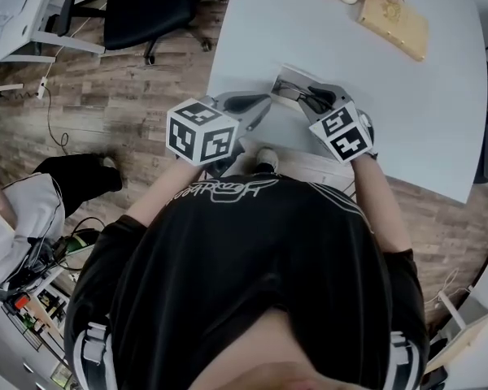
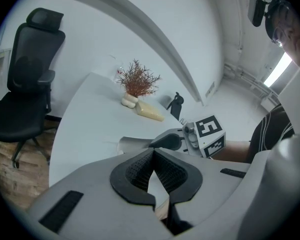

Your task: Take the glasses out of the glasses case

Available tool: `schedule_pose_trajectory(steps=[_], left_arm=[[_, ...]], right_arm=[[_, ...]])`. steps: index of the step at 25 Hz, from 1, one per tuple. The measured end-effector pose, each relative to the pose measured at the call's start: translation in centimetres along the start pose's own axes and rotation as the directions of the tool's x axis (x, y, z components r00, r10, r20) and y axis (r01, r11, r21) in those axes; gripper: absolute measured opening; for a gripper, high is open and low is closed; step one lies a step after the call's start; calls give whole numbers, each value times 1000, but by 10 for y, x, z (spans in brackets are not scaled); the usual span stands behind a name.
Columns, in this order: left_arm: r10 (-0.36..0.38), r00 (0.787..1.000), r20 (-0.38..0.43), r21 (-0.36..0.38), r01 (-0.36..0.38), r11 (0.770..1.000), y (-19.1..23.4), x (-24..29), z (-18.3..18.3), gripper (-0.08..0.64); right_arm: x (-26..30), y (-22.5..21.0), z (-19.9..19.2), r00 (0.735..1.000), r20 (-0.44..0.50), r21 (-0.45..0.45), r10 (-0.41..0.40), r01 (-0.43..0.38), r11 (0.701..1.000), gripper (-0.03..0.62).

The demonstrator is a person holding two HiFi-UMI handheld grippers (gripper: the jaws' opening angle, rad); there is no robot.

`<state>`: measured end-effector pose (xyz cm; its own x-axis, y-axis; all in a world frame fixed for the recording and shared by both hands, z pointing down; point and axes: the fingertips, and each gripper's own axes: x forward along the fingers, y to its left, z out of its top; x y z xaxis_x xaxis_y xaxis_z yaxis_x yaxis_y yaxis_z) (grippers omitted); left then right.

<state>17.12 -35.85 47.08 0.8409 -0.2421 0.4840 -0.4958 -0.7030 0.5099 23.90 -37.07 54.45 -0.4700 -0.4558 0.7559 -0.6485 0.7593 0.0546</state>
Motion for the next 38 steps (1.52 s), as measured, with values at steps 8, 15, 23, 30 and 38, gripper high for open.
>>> schedule_pose_trajectory(steps=[8,15,23,30,38], left_arm=[[13,1000,-1,-25,-13,1000,8,2,-3,8],[21,1000,8,-34,-21,999,14,1,-5,8],[50,998,27,-56,-48,997,26,0,-4,8],[81,996,29,-66,-79,995,36,-1,-9,8],[90,995,38,-76,-87,993,38,-5,-12,8]], right_arm=[[13,-3,-10,996,-90,-135,-21,9,991,90],[17,-2,-14,994,-107,-159,-28,10,987,38],[17,-4,-16,994,-113,-170,-3,-16,985,23],[16,-2,-15,994,-108,-180,3,-22,983,20],[16,-9,-10,994,-104,-210,-28,5,978,20]])
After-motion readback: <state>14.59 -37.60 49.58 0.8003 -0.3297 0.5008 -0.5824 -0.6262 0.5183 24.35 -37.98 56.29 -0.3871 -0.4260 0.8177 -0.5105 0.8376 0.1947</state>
